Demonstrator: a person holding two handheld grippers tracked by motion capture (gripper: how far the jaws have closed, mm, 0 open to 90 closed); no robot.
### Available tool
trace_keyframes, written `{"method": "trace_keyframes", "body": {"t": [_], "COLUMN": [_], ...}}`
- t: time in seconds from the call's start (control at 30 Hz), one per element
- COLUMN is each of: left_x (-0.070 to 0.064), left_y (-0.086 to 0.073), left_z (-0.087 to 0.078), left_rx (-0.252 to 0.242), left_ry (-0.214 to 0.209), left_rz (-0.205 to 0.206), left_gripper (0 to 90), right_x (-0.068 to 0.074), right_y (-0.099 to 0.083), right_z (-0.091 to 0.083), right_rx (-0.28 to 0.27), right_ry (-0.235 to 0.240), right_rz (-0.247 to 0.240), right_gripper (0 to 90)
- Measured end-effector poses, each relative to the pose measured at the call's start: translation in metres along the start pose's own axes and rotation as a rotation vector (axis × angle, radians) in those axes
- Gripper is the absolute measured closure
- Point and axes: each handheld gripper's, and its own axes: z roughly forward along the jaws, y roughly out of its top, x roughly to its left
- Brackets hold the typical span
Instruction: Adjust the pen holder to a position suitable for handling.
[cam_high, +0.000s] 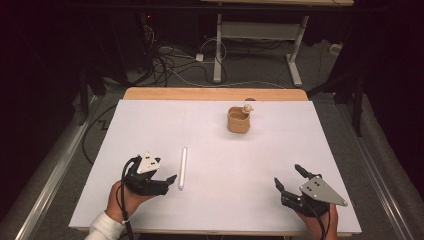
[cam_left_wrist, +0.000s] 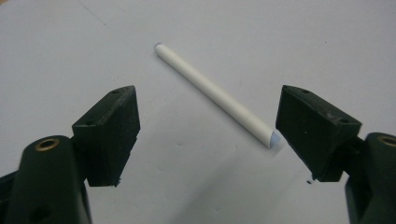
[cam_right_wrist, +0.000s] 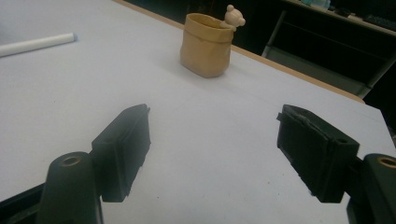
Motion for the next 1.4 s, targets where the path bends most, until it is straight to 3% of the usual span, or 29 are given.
{"method": "trace_keyframes", "body": {"t": [0.2,0.4,0.73,0.9,1.07,1.13,1.2,1.3,1.37,1.4], "left_x": [-0.004,0.0,-0.001,0.004,0.01,0.012,0.015,0.016,0.018,0.019], "left_y": [0.008,0.012,0.013,0.005,-0.007,-0.015,-0.024,-0.041,-0.052,-0.057], "left_z": [0.011,0.012,0.016,0.008,0.001,-0.003,-0.007,-0.014,-0.019,-0.022], "left_rx": [0.014,-0.018,-0.042,-0.112,-0.155,-0.171,-0.181,-0.192,-0.215,-0.22], "left_ry": [-0.002,0.002,-0.014,-0.011,0.026,0.034,0.033,0.056,0.052,0.051], "left_rz": [0.003,0.012,0.064,0.101,0.152,0.173,0.188,0.204,0.196,0.192], "left_gripper": [21.0,21.0,21.0,20.4,20.4,20.4,20.4,20.3,20.3,20.3], "right_x": [-0.001,-0.002,-0.01,-0.021,-0.029,-0.029,-0.029,-0.031,-0.034,-0.035], "right_y": [-0.001,-0.002,0.003,0.015,0.036,0.049,0.053,0.071,0.079,0.083], "right_z": [0.0,0.003,0.02,0.038,0.065,0.086,0.093,0.118,0.13,0.135], "right_rx": [-0.003,-0.005,0.006,0.022,0.029,0.062,0.07,0.116,0.127,0.138], "right_ry": [0.001,-0.001,0.01,0.071,0.145,0.193,0.205,0.257,0.305,0.303], "right_rz": [-0.002,-0.008,0.004,0.025,0.018,0.004,0.005,-0.017,0.006,0.004], "right_gripper": [25.6,25.8,28.1,29.9,32.6,33.7,34.1,37.9,42.1,42.3]}}
